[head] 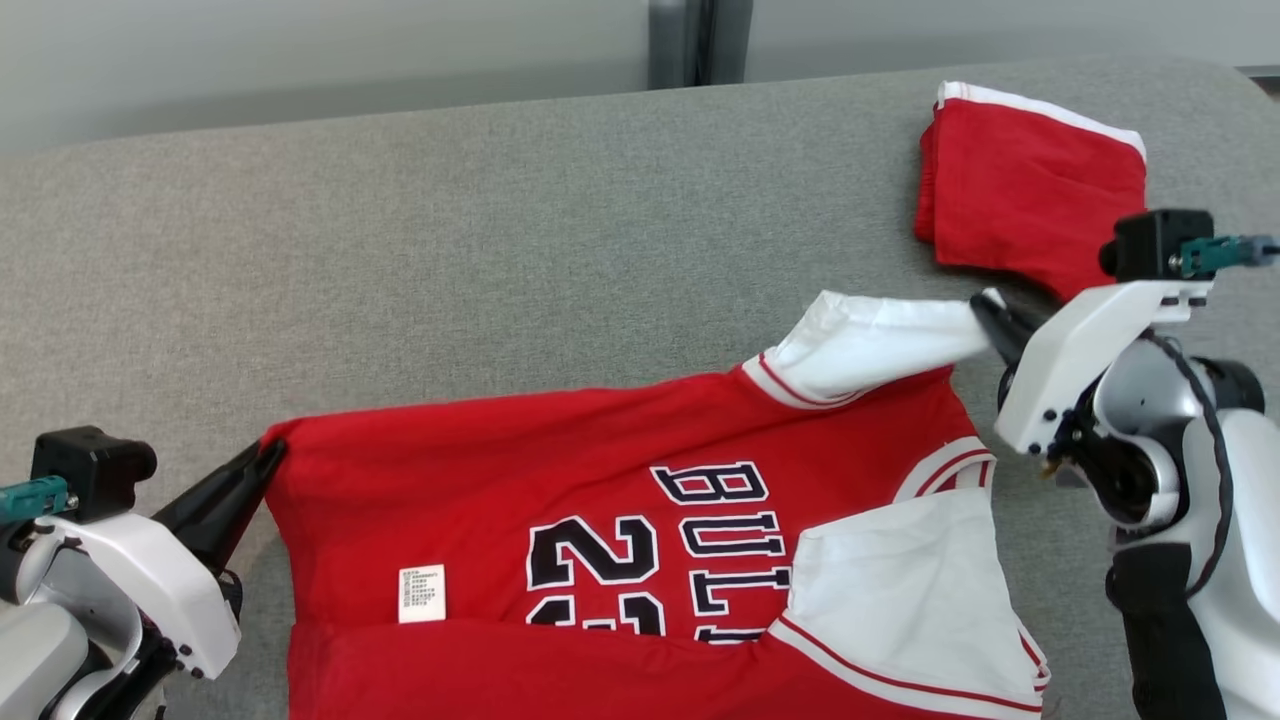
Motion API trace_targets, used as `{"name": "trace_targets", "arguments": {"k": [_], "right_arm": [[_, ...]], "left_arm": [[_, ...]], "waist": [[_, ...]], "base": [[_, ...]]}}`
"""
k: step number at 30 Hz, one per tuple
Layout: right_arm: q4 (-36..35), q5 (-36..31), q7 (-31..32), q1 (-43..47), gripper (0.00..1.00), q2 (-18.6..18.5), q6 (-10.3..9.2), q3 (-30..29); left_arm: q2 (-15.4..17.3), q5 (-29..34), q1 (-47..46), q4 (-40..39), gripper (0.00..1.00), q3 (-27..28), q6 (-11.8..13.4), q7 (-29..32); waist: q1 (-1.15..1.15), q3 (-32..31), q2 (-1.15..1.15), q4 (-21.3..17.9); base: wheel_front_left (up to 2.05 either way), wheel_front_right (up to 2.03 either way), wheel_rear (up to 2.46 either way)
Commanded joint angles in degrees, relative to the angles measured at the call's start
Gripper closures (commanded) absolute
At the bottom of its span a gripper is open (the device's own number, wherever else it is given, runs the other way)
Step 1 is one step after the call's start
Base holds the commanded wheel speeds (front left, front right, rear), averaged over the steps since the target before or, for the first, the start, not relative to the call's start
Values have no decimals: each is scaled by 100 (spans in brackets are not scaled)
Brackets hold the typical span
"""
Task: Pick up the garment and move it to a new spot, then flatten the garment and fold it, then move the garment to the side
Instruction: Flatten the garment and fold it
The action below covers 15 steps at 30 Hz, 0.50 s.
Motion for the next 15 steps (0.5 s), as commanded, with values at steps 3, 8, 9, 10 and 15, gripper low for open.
{"name": "trace_targets", "arguments": {"k": [3, 8, 9, 10, 15], "right_arm": [[-311, 158, 240, 335, 100, -37, 1, 87], [-764, 316, 677, 685, 100, -36, 1, 181], [-849, 374, 769, 753, 100, -35, 1, 193], [-943, 427, 884, 819, 100, -36, 1, 198], [-1383, 604, 1396, 1130, 100, -36, 1, 220]], "left_arm": [[123, 49, 120, 29, 100, -85, 40, 135], [307, -34, 224, 5, 100, -167, 72, 376], [349, -58, 237, 15, 100, -157, 80, 409], [373, -82, 250, 27, 100, -150, 70, 442], [514, -178, 330, 47, 100, -207, 51, 647]], "waist": [[0, -124, 0, -106], [0, -248, 0, -242], [0, -269, 0, -266], [0, -285, 0, -290], [0, -360, 0, -409]], "base": [[0, 0, 0], [0, 0, 0], [0, 0, 0], [0, 0, 0], [0, 0, 0]]}}
